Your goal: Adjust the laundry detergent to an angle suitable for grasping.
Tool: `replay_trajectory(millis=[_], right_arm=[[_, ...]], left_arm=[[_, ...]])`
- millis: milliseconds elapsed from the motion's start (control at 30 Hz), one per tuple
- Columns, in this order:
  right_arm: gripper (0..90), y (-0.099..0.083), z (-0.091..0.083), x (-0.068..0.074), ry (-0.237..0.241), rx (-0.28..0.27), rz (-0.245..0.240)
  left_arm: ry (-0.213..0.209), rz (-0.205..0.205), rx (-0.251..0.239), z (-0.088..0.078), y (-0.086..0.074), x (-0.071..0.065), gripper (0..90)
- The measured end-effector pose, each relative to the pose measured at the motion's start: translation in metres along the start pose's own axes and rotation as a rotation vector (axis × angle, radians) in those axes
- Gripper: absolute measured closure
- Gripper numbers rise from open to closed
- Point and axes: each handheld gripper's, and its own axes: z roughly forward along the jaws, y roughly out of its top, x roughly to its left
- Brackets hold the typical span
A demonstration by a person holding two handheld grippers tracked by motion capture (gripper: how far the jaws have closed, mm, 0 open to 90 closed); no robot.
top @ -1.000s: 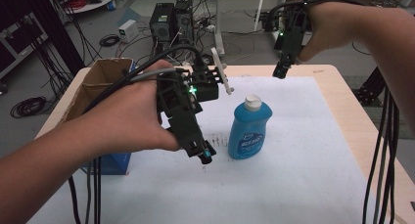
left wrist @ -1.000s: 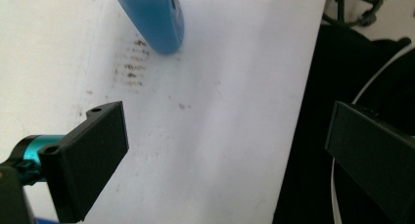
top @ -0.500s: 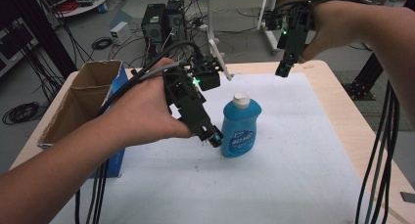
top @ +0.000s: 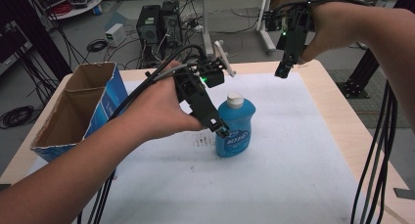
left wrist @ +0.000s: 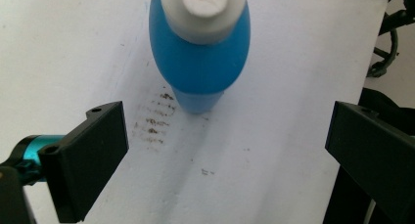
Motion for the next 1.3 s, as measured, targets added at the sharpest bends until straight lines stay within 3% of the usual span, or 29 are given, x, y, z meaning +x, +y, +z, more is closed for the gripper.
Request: replay_trajectory(millis=[133, 200, 367, 667, 1300], right_arm=[[1.1, -0.002, 0.001, -0.001, -0.003, -0.003, -0.018], [1.1, -0.002, 0.001, 0.0, -0.003, 0.006, 0.003], [1.1, -0.004, 0.001, 0.0, -0.002, -0.002, -0.004], [1.1, -0.007, 0.001, -0.002, -0.001, 0.0, -0.004], [1.1, -0.005, 0.005, 0.0, 0.002, 0.006, 0.012]], left_arm=[[-0.001, -0.014, -0.006, 0.008, 0.004, 0.005, 2.2], [0.001, -0.018, -0.007, 0.01, 0.004, 0.006, 2.2], [-0.003, -0.035, -0.013, 0.016, 0.007, 0.01, 2.2], [-0.006, -0.027, -0.024, 0.03, 0.014, 0.011, 2.2], [0.036, -0.006, -0.045, 0.053, 0.024, 0.012, 2.2]])
